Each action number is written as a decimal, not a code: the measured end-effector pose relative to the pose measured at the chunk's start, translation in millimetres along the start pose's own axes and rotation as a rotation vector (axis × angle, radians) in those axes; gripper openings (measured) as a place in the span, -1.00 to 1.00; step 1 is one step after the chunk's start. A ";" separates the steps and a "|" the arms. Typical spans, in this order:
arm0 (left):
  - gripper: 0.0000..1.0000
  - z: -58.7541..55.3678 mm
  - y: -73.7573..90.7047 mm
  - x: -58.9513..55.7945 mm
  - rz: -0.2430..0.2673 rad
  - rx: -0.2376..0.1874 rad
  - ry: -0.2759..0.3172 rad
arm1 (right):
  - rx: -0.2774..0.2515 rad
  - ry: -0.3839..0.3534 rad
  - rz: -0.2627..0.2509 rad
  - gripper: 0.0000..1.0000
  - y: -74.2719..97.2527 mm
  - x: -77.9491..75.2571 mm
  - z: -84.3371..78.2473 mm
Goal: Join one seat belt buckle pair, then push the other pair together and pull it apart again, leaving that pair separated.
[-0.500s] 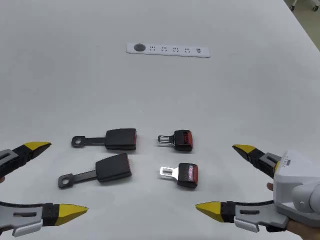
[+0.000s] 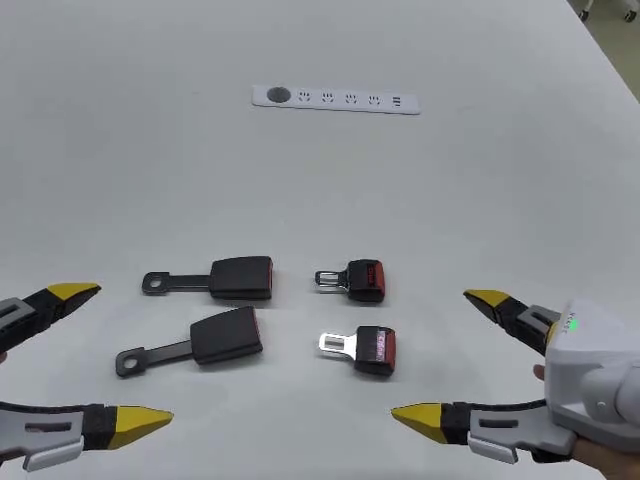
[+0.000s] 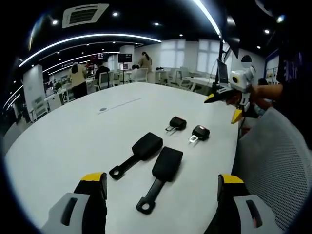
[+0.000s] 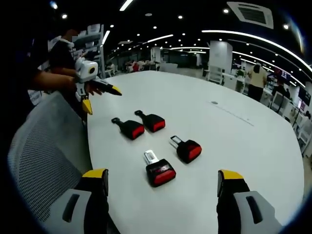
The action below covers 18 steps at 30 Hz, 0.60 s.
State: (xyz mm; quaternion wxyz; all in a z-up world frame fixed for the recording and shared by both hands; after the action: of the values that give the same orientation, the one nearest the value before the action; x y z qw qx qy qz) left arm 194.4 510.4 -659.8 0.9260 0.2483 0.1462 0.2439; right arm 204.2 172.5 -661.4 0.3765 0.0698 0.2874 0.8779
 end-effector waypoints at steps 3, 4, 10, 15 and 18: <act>0.91 -0.8 -0.5 -0.2 -0.002 0.006 0.002 | 0.004 0.006 0.002 0.86 -0.8 0.2 0.1; 0.91 -0.9 -0.6 -0.2 -0.001 0.007 0.001 | 0.005 0.006 0.003 0.86 -0.9 0.3 0.3; 0.91 -1.3 -0.7 -0.1 -0.001 0.009 0.002 | 0.006 0.014 0.004 0.86 -1.4 -0.7 0.8; 0.90 -1.5 -1.2 0.2 -0.002 0.015 -0.002 | 0.013 0.018 0.005 0.85 -1.9 -1.9 -0.6; 0.90 -1.6 -2.0 0.1 -0.005 0.022 -0.005 | 0.012 0.017 0.004 0.85 -2.0 -2.3 -0.9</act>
State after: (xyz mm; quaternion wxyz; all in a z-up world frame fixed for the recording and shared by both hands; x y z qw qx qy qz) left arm 194.7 509.6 -662.3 0.9241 0.2589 0.1471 0.2394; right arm 206.8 171.6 -663.0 0.3718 0.0653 0.2959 0.8775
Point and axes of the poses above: the centre of the closed fingertips' face, and the gripper's own axes: y roughly backward along the fingers, x roughly to its left, z roughly out of its top, the point moved 6 cm from there along y, roughly backward along the fingers, and after that the axes turned 10 degrees about -z, right-handed, at the moved point
